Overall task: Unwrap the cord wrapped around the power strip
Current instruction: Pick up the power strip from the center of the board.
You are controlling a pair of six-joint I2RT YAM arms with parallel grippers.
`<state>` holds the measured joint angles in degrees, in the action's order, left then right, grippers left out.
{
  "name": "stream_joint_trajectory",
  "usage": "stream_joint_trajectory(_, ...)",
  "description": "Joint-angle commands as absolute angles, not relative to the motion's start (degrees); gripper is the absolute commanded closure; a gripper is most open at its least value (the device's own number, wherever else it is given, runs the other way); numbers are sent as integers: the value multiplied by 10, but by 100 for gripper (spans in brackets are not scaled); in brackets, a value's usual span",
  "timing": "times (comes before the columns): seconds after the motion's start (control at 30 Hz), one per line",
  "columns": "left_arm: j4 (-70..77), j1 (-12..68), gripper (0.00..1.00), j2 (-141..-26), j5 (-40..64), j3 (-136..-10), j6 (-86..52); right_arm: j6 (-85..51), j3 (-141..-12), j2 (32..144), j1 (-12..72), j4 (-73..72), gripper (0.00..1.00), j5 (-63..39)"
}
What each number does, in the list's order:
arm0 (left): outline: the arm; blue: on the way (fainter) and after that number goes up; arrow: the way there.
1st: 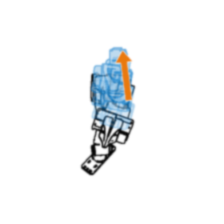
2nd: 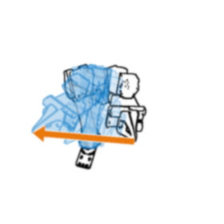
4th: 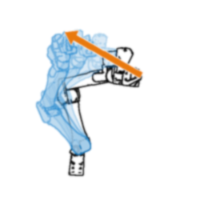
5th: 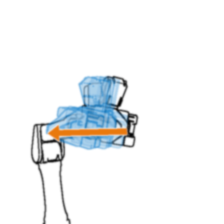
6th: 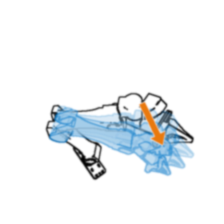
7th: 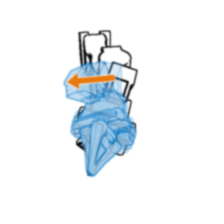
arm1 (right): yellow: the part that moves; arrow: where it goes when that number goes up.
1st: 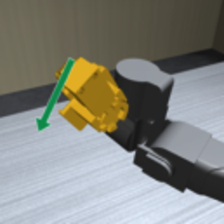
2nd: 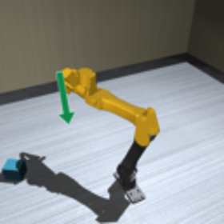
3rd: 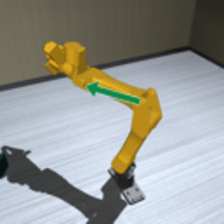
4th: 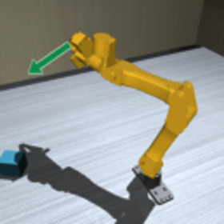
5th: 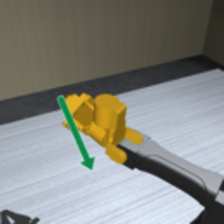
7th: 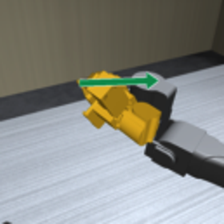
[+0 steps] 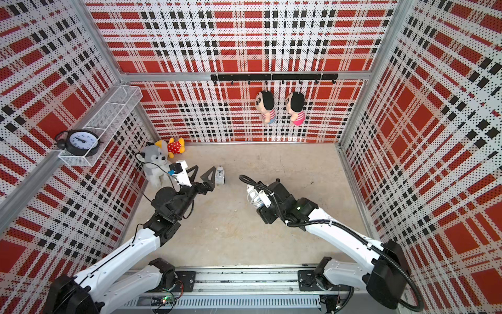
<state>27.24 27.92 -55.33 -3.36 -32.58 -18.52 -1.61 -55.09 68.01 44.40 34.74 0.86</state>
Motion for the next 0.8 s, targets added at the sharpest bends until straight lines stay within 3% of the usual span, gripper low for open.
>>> stream_joint_trajectory(0.0,203,298,12,-570,37,-359,-208,95,-599,672,432,366,99,-58)
stream_joint_trajectory(0.17,146,302,19,-604,85,-410,-251,187,-634,662,429,399,100,-89)
stream_joint_trajectory(0.27,149,306,22,-619,152,-426,-280,223,-651,661,429,406,100,-95)
stream_joint_trajectory(0.4,175,314,32,-634,256,-439,-349,247,-676,679,429,408,100,-91)
stream_joint_trajectory(0.6,99,329,23,-623,240,-454,-339,266,-707,721,429,394,100,-98)
stream_joint_trajectory(0.77,80,329,29,-615,246,-449,-353,280,-731,741,429,383,100,-93)
